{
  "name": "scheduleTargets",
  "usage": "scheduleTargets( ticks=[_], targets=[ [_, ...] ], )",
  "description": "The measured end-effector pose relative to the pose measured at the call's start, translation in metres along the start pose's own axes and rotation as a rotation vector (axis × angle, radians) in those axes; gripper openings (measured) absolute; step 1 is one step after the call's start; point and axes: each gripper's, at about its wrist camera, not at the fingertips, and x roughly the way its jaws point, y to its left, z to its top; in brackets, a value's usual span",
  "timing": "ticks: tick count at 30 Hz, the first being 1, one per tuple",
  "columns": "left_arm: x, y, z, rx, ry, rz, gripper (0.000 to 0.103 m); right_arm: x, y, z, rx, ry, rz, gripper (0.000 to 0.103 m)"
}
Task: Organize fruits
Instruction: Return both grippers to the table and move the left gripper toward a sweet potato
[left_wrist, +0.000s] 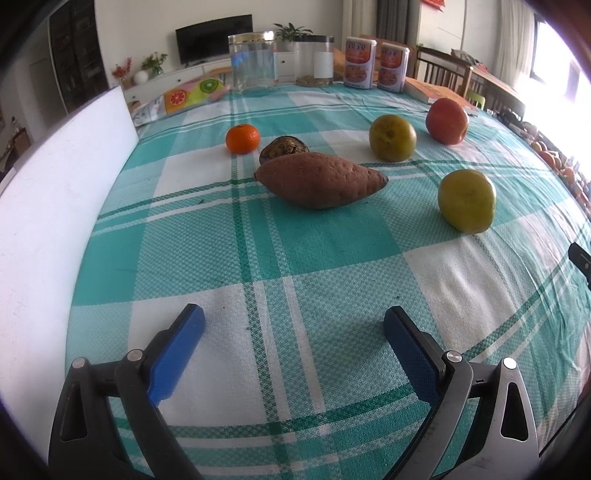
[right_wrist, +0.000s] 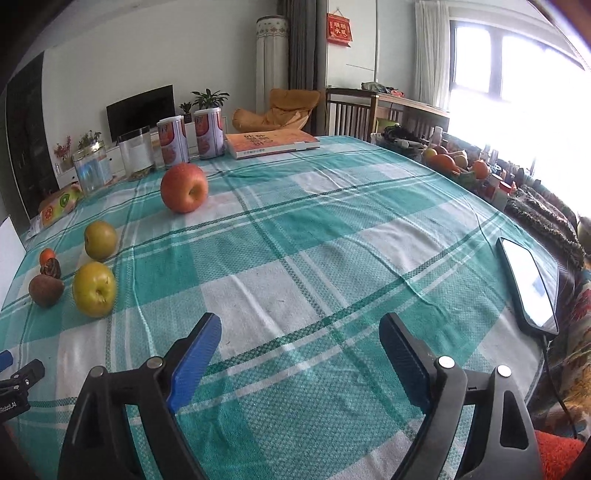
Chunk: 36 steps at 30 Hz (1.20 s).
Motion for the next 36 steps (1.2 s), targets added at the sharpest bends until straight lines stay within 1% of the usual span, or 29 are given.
scheduleTargets(
  ticks=[4,11,18,26,36],
  targets=[
    [0.001,0.001,0.000,0.000,0.000,0.000,0.098,0.008,0.002,-0.003,-0.012,0.041,0.001,0.087],
    [0.000,0.000,0.000,0.000,0.000,0.000,0.098,0.022,-0.004,-0.007,0.019,0.117,0.012,0.087],
    [0.001,0.001,0.000,0.000,-0.001,0.000,0.099,0.026,-0.005,-0.007,0.028,0.142,0.025,0.087],
    [0.001,0.001,0.000,0.001,-0.001,0.000,0.099,0.027,-0.004,-0.008,0.025,0.154,0.035,0.092],
    [0.004,0.002,0.002,0.000,0.000,-0.002,0.099,0.027,-0.005,-0.008,0.027,0.156,0.037,0.093]
  ],
)
